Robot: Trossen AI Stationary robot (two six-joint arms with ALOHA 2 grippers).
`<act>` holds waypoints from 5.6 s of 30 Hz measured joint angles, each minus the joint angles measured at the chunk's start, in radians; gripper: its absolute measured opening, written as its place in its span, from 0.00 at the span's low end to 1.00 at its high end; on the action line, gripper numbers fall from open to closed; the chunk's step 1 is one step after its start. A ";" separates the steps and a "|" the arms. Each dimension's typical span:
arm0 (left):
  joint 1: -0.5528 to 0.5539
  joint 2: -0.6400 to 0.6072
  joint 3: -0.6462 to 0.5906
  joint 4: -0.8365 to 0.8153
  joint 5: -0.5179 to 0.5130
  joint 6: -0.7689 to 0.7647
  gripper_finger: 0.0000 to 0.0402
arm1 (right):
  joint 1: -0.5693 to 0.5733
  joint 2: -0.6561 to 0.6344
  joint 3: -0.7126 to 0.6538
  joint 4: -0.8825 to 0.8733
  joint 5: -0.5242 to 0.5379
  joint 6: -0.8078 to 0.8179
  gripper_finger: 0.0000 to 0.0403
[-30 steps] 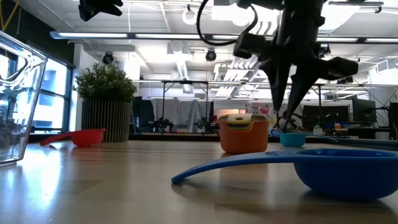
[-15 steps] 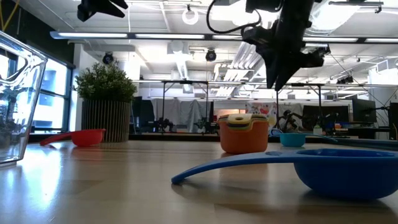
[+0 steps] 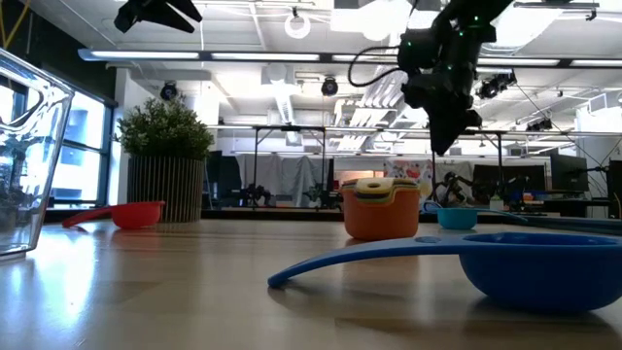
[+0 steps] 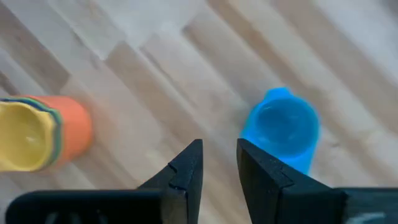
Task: Nest measuring cups in basket
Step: Stack the light blue measuring cup on top of the yellow measuring cup
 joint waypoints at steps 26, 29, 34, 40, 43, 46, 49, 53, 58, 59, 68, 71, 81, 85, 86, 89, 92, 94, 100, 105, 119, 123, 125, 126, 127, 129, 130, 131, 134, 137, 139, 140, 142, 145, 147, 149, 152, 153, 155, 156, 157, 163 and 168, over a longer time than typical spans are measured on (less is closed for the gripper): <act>0.000 0.000 0.000 0.000 -0.002 -0.051 0.29 | -0.196 0.212 0.000 -0.004 0.059 -0.627 0.27; 0.000 0.000 0.000 0.000 -0.002 -0.051 0.29 | -0.196 0.242 0.000 0.000 0.060 -0.643 0.27; 0.000 0.000 0.000 0.000 -0.002 -0.051 0.29 | -0.195 0.287 0.000 0.033 0.110 -0.644 0.27; 0.000 0.000 0.000 0.000 -0.002 -0.051 0.29 | -0.194 0.330 -0.001 0.045 0.103 -0.645 0.27; 0.000 0.000 0.000 0.000 -0.002 -0.051 0.29 | -0.194 0.339 -0.001 0.047 0.104 -0.644 0.27; 0.000 0.000 0.000 0.000 -0.002 -0.051 0.29 | -0.195 0.340 -0.001 0.054 0.104 -0.635 0.25; 0.000 0.000 0.000 0.000 -0.002 -0.051 0.29 | -0.195 0.340 -0.001 0.064 0.106 -0.616 0.19; 0.000 0.000 0.000 -0.002 -0.002 -0.051 0.29 | -0.194 0.340 -0.001 0.074 0.147 -0.608 0.08; 0.000 0.000 0.000 -0.004 -0.002 -0.051 0.29 | -0.194 0.340 -0.001 0.073 0.147 -0.579 0.01; 0.000 0.000 0.000 -0.005 -0.002 -0.049 0.29 | -0.195 0.340 -0.001 0.073 0.149 -0.562 0.01; 0.000 0.000 0.000 -0.007 -0.002 -0.034 0.29 | -0.194 0.340 0.000 0.046 0.117 -0.455 0.00; 0.000 0.000 0.000 -0.007 -0.002 -0.034 0.29 | -0.194 0.337 0.000 0.008 0.099 -0.389 0.00; 0.000 0.000 0.000 -0.008 -0.002 -0.042 0.29 | -0.188 0.201 0.001 -0.042 0.000 -0.141 0.00; 0.000 0.000 0.000 -0.007 -0.002 -0.043 0.29 | -0.153 0.133 0.001 -0.060 0.003 -0.020 0.00; 0.000 0.000 0.000 -0.008 -0.002 -0.043 0.29 | -0.138 0.118 0.001 -0.062 0.003 0.011 0.00; 0.000 0.000 0.000 -0.007 -0.002 -0.042 0.29 | -0.094 0.080 0.001 -0.069 0.002 0.114 0.00; 0.000 0.000 0.000 -0.007 -0.015 -0.034 0.29 | -0.036 0.051 0.002 -0.069 0.003 0.234 0.00; 0.000 0.000 0.000 -0.007 -0.020 -0.024 0.29 | 0.009 0.037 0.002 -0.069 0.003 0.315 0.00; 0.000 0.000 0.000 -0.007 -0.020 -0.016 0.29 | 0.165 0.024 0.002 -0.061 0.010 0.583 0.00; 0.000 0.000 0.000 -0.007 -0.020 0.001 0.29 | 0.308 0.024 0.002 0.011 0.038 0.823 0.00; -0.001 0.000 0.000 -0.007 0.043 0.152 0.29 | 0.632 0.028 0.002 0.176 0.252 1.372 0.00; -0.001 0.000 0.000 -0.007 0.043 0.186 0.29 | 0.681 0.050 0.002 0.213 0.271 1.458 0.00; -0.001 0.000 0.000 -0.008 0.044 0.198 0.29 | 0.697 0.071 0.002 0.223 0.269 1.480 0.00; -0.001 0.000 0.000 -0.008 0.044 0.207 0.29 | 0.702 0.082 0.002 0.234 0.265 1.484 0.00; -0.001 0.000 0.000 -0.009 0.044 0.216 0.29 | 0.707 0.096 0.002 0.244 0.254 1.489 0.00; -0.001 0.000 0.000 -0.010 0.045 0.229 0.29 | 0.711 0.118 0.002 0.254 0.228 1.489 0.00; -0.001 0.000 0.000 -0.014 0.045 0.229 0.29 | 0.712 0.129 0.002 0.268 0.224 1.489 0.00; -0.001 0.000 0.000 -0.018 0.045 0.229 0.29 | 0.712 0.138 0.002 0.282 0.221 1.488 0.00; -0.001 0.000 0.000 -0.028 0.045 0.229 0.29 | 0.715 0.157 0.002 0.286 0.215 1.480 0.00; -0.001 0.000 0.000 -0.035 0.045 0.229 0.29 | 0.715 0.163 0.002 0.268 0.212 1.478 0.00; -0.001 0.000 0.000 -0.035 0.045 0.229 0.29 | 0.714 0.163 0.002 0.245 0.209 1.477 0.00; -0.001 0.000 0.000 -0.035 0.045 0.228 0.29 | 0.712 0.163 0.002 0.232 0.207 1.477 0.00; -0.001 0.000 0.000 -0.035 0.045 0.228 0.29 | 0.706 0.163 0.002 0.212 0.200 1.469 0.00; -0.001 0.000 0.000 -0.035 0.044 0.228 0.29 | 0.690 0.169 0.002 0.221 0.195 1.444 0.00; -0.001 0.000 0.000 -0.035 0.044 0.228 0.29 | 0.680 0.173 0.002 0.224 0.191 1.429 0.00; -0.001 0.000 0.000 -0.035 0.043 0.228 0.29 | 0.672 0.179 0.002 0.230 0.181 1.420 0.00; 0.000 0.000 0.000 -0.034 0.038 0.227 0.29 | 0.667 0.182 0.002 0.234 0.172 1.402 0.00; 0.000 0.000 0.000 -0.034 0.037 0.227 0.29 | 0.667 0.183 0.002 0.236 0.171 1.402 0.00; 0.000 0.000 0.000 -0.032 0.037 0.227 0.29 | 0.667 0.183 0.002 0.236 0.163 1.399 0.00; 0.000 0.000 0.000 -0.032 0.037 0.227 0.29 | 0.667 0.183 0.002 0.237 0.165 1.399 0.00; 0.000 0.000 0.000 -0.032 0.037 0.227 0.29 | 0.667 0.184 0.002 0.237 0.171 1.399 0.00; 0.000 0.000 0.000 -0.032 0.037 0.227 0.29 | 0.667 0.184 0.002 0.237 0.182 1.384 0.00; 0.000 0.000 0.000 -0.032 0.037 0.227 0.29 | 0.667 0.184 0.002 0.234 0.183 1.381 0.00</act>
